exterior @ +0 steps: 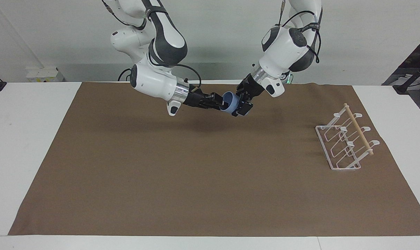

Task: Hang cup on cup holder
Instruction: 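Open the right gripper and withdraw it while the left gripper pulls back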

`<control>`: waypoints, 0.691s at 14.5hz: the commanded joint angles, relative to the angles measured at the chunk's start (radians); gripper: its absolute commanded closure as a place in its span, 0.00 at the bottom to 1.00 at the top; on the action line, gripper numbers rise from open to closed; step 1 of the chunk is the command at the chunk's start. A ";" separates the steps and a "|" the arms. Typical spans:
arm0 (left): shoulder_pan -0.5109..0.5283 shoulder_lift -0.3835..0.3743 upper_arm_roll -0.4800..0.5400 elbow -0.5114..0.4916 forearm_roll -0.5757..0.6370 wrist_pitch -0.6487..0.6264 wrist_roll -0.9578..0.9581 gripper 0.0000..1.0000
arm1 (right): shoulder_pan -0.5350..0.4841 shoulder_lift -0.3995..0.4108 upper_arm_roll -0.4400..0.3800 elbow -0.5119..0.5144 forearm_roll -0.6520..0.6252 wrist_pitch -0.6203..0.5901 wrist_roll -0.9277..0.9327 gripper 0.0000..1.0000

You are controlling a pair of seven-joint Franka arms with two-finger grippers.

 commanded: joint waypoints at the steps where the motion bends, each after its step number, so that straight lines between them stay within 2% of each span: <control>1: 0.032 -0.010 0.010 0.014 0.123 -0.085 -0.059 0.58 | -0.089 -0.083 0.002 0.000 -0.175 -0.034 0.005 0.01; 3: 0.041 -0.005 0.010 0.020 0.286 -0.146 -0.118 0.58 | -0.141 -0.113 0.002 0.000 -0.344 -0.037 0.004 0.01; 8: 0.130 -0.004 0.012 0.043 0.700 -0.298 -0.135 0.58 | -0.250 -0.116 0.002 0.001 -0.807 -0.046 -0.005 0.01; 10: 0.162 -0.004 0.012 0.041 0.890 -0.315 -0.150 0.58 | -0.318 -0.113 0.002 0.052 -0.948 -0.115 -0.007 0.01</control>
